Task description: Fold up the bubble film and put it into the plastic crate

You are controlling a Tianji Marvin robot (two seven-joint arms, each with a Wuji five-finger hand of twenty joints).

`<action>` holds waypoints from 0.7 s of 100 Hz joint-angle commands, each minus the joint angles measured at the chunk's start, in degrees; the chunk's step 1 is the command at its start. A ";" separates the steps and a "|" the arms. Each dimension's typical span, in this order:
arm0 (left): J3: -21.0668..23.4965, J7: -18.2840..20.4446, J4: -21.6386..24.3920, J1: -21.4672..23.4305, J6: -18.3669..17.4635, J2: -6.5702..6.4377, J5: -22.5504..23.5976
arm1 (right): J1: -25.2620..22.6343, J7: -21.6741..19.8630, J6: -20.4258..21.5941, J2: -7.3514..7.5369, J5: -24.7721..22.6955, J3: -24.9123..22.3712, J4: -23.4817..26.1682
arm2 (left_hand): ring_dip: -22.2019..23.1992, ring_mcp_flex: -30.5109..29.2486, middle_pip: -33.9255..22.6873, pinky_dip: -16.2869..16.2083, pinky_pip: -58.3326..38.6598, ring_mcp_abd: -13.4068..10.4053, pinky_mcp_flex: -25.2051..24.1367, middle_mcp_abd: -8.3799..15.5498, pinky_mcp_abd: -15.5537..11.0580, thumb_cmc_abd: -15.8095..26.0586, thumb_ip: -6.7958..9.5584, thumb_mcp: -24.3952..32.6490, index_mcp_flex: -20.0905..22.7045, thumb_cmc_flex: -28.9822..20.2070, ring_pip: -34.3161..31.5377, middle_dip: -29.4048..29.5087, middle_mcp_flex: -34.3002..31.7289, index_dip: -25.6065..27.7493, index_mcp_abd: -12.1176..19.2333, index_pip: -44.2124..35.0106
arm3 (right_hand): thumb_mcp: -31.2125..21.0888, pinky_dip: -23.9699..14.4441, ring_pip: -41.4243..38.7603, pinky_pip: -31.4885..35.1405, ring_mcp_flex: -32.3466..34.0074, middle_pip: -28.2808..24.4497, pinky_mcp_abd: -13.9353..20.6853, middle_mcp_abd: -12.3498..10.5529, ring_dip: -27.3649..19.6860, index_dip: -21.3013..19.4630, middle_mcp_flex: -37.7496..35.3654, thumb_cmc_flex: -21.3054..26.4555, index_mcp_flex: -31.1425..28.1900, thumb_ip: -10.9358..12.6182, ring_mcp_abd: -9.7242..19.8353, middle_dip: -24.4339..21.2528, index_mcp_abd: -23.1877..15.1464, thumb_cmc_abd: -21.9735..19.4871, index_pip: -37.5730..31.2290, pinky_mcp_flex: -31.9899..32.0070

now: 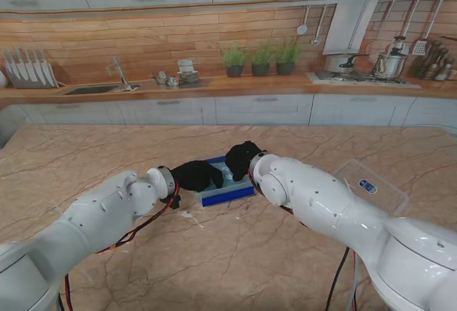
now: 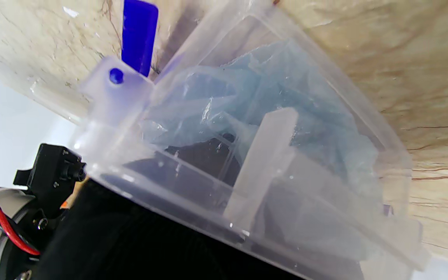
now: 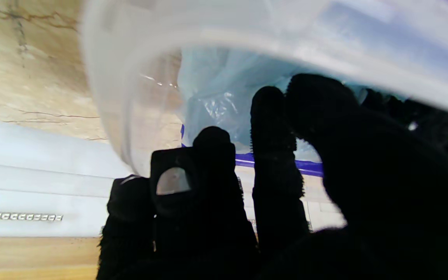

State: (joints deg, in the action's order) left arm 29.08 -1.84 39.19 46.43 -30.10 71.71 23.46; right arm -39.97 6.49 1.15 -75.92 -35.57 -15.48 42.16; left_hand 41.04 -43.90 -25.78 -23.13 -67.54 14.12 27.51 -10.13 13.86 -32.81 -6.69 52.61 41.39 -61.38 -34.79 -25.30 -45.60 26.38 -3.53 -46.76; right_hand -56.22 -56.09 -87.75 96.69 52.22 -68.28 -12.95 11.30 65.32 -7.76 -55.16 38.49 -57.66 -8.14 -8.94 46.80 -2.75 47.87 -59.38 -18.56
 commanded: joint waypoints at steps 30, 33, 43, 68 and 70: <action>0.46 -7.11 0.73 0.54 -1.99 -0.35 5.96 | -2.71 3.46 0.56 1.24 -0.93 -3.69 2.34 | -6.41 10.06 0.26 -5.43 5.55 -0.77 -7.12 -0.34 1.01 -3.50 0.24 0.61 -6.17 12.41 -2.62 2.46 8.23 -1.76 0.41 2.19 | -0.24 -1.78 2.05 -4.93 -1.07 -4.94 4.70 5.67 0.55 -0.96 -1.54 1.56 -0.27 -0.87 0.24 1.45 -0.24 1.10 -0.60 -2.23; 0.66 -8.41 0.84 0.75 -2.00 -0.29 6.65 | -2.77 3.71 0.52 1.28 -0.99 -3.92 2.44 | -6.47 10.11 0.18 -5.58 5.49 -0.68 -7.60 -0.36 1.43 -3.51 0.08 0.49 -6.16 12.64 -2.72 2.43 8.18 -1.66 0.50 2.16 | -0.23 -1.75 2.06 -4.93 -1.03 -4.92 4.72 5.66 0.50 -0.99 -1.54 1.48 -0.27 -0.89 0.25 1.44 -0.24 1.03 -0.58 -2.28; 1.33 -10.47 1.98 1.41 -1.75 -0.58 8.46 | -3.04 4.22 0.27 1.32 -0.90 -4.65 2.66 | -6.75 10.04 0.10 -6.07 5.34 -0.70 -8.71 -0.14 2.39 -3.19 -1.01 -0.45 -6.30 13.08 -2.89 2.38 7.95 -1.49 0.95 1.86 | -0.28 -1.62 2.12 -4.93 -1.00 -4.77 4.72 5.50 0.24 -1.18 -1.52 1.48 -0.18 -0.92 0.37 1.38 -0.41 1.04 -0.50 -2.35; 4.68 -13.15 4.86 3.45 -1.43 -1.14 9.92 | -3.83 4.85 -0.22 1.93 -1.24 -6.29 4.34 | -7.12 11.09 0.29 -6.39 5.90 -0.48 -10.42 -0.15 2.92 -3.26 -0.92 -0.46 -6.64 15.20 -2.52 2.35 8.38 -1.60 0.81 1.88 | -0.27 -1.50 2.12 -4.89 -1.00 -4.72 4.73 5.47 0.01 -1.31 -1.48 1.39 -0.15 -0.96 0.39 1.37 -0.47 1.04 -0.41 -2.46; 4.77 -13.42 4.98 3.48 -1.44 -1.21 10.23 | -3.89 4.85 -0.28 1.99 -1.28 -6.41 4.50 | -7.22 11.59 0.41 -6.38 6.07 -0.49 -10.87 -0.02 2.96 -3.01 -0.79 -0.43 -6.85 15.59 -2.27 2.38 8.73 -1.63 0.83 2.02 | -0.26 -1.49 2.12 -4.89 -1.00 -4.71 4.74 5.47 -0.01 -1.32 -1.47 1.38 -0.15 -0.96 0.39 1.36 -0.47 1.04 -0.40 -2.45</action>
State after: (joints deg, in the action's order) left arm 34.01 -14.45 43.33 49.58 -31.64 70.67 33.12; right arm -43.62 11.19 1.15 -74.09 -36.56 -21.79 45.80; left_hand 34.29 -34.21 -25.93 -28.50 -62.19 13.34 18.00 -10.13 15.80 -34.09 -6.68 52.26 36.76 -47.52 -36.89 -23.19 -39.01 24.99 -3.49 -45.65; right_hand -56.20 -57.24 -86.40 92.73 52.33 -68.28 -12.94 11.30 65.34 -8.66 -55.16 38.49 -57.64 -8.14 -8.98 46.82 -2.75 47.85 -59.40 -20.97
